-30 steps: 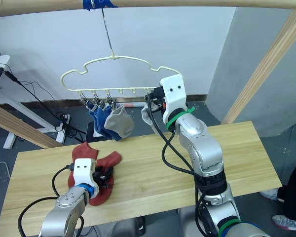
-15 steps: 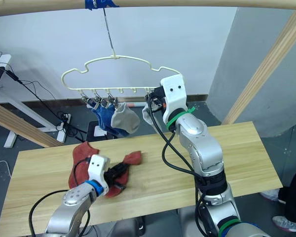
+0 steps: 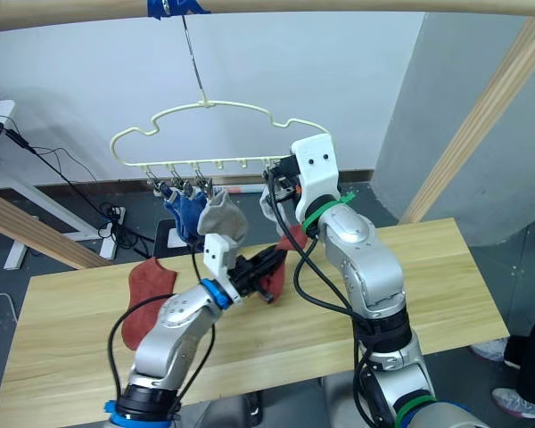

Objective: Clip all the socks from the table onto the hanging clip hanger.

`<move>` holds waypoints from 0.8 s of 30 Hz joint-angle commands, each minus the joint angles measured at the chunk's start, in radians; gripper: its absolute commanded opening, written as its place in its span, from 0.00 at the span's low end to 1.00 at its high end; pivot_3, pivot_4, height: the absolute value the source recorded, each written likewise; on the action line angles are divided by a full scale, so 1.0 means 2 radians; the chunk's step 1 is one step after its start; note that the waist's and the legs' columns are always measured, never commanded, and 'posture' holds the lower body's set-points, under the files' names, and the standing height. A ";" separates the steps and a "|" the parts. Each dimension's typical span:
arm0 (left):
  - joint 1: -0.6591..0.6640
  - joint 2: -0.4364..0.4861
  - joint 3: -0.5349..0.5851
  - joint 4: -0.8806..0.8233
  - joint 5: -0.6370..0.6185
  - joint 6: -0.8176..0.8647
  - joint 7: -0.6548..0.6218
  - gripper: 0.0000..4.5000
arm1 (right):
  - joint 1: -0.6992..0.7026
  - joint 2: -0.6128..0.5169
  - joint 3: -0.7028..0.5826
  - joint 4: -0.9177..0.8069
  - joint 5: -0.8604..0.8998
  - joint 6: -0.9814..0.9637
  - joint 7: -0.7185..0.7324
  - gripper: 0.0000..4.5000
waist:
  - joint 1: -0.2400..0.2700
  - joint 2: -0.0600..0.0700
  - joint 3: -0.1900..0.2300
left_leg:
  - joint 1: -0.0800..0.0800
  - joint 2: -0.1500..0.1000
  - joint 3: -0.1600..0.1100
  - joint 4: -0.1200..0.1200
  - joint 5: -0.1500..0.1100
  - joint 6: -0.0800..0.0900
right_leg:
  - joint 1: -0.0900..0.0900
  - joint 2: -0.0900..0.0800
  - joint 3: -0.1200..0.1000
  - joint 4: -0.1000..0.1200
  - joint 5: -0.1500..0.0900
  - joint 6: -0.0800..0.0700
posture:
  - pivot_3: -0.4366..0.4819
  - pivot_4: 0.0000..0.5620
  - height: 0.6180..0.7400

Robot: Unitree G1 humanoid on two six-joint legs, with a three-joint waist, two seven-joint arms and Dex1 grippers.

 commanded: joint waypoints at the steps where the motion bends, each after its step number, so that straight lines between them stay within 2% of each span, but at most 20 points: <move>1: -0.003 -0.024 -0.003 -0.019 -0.003 -0.001 0.032 0.00 | -0.012 0.001 0.001 -0.026 0.002 -0.007 -0.001 0.02 | -0.003 0.000 0.000 | 0.000 0.000 0.000 0.000 0.000 0.000 | 0.000 0.000 0.000 0.000 0.000 0.000 | 0.18 0.44 0.96; 11: -0.025 -0.080 0.019 0.014 0.013 -0.041 0.110 0.00 | -0.016 -0.001 -0.001 -0.024 0.002 -0.006 -0.002 0.02 | -0.005 0.000 0.000 | 0.000 0.000 0.000 0.000 0.000 0.000 | 0.000 0.000 0.000 0.000 0.000 0.000 | 0.17 0.45 0.96; 24: -0.010 -0.092 0.017 0.006 0.001 -0.063 0.120 0.00 | -0.017 0.000 -0.002 -0.023 0.002 -0.005 -0.010 0.02 | -0.005 0.000 0.000 | 0.000 0.000 0.000 0.000 0.000 0.000 | 0.000 0.000 0.000 0.000 0.000 0.000 | 0.17 0.45 0.96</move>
